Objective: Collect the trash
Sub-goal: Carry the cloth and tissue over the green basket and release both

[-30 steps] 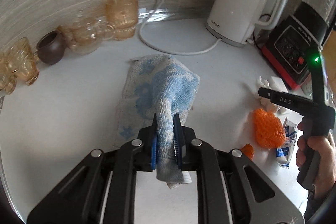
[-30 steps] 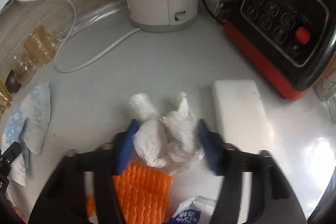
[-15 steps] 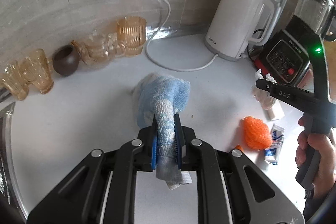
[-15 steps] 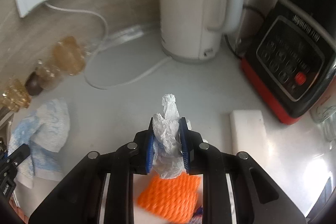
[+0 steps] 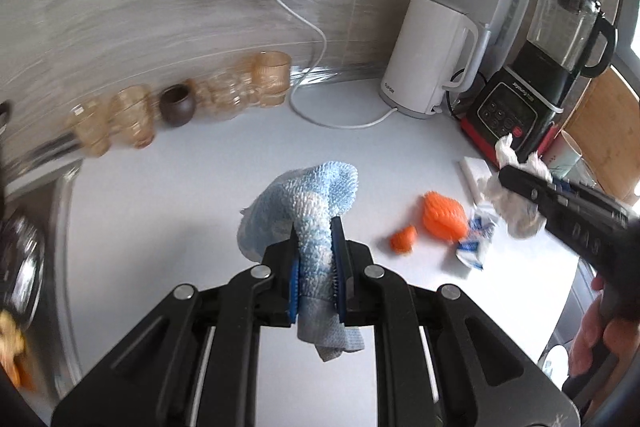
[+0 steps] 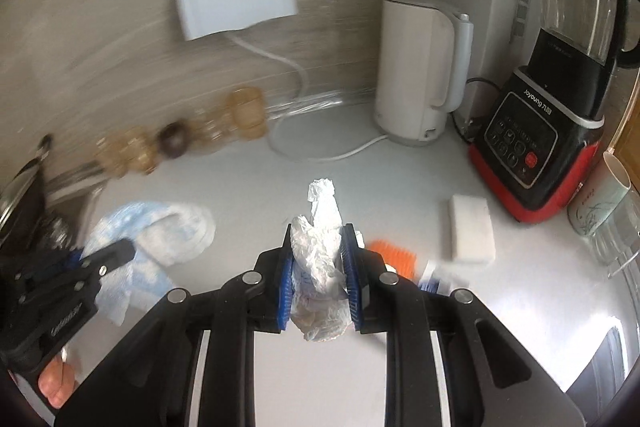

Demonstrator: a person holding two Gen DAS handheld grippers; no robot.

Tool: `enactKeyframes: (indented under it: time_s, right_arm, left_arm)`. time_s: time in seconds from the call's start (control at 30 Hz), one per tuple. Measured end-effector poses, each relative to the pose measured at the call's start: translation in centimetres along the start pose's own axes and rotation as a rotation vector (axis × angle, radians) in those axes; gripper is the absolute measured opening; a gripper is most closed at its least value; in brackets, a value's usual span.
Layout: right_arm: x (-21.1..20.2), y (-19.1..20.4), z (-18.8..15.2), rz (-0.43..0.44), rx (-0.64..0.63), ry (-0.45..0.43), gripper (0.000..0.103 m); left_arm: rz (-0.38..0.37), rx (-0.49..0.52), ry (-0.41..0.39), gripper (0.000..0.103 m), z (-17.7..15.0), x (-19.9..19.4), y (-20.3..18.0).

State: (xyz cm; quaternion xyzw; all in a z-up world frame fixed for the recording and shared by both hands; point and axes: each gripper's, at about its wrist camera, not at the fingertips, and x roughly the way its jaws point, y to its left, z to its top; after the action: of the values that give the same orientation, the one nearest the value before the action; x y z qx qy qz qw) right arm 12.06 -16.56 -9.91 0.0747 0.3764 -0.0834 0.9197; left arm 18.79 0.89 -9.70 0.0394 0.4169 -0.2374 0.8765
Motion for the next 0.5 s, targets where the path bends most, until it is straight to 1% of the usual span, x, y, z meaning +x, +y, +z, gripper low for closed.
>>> enactKeyframes:
  time_s: [0.13,0.27,0.37,0.47,0.5]
  right_arm:
    - [-4.4,0.8,-4.2,0.075,-0.066,0.006,0.022]
    - [-7.7,1.2,-8.5,0.146,-0.108,0.034,0.022]
    - [-9.8,1.6,-11.8,0.185,-0.145,0.061,0.022]
    - [-11.1,1.9,-14.6,0.216,-0.163,0.097,0.022]
    - [-11.4,2.0,-15.3,0.225,-0.167,0.108,0.023]
  left_arm:
    - [0.007,-0.050,-0.004,0.013,-4.1,-4.5,-1.6]
    - [0.026,-0.057,0.006,0.013,-9.3,-8.4,-4.2]
    - [0.022,-0.061,0.035,0.013,-13.1,-10.3,-5.9]
    - [0.023,-0.064,0.077,0.013,-16.2,-11.1,-7.2]
    - [0.019,-0.065,0.103,0.013,-17.6,-11.2,-7.7]
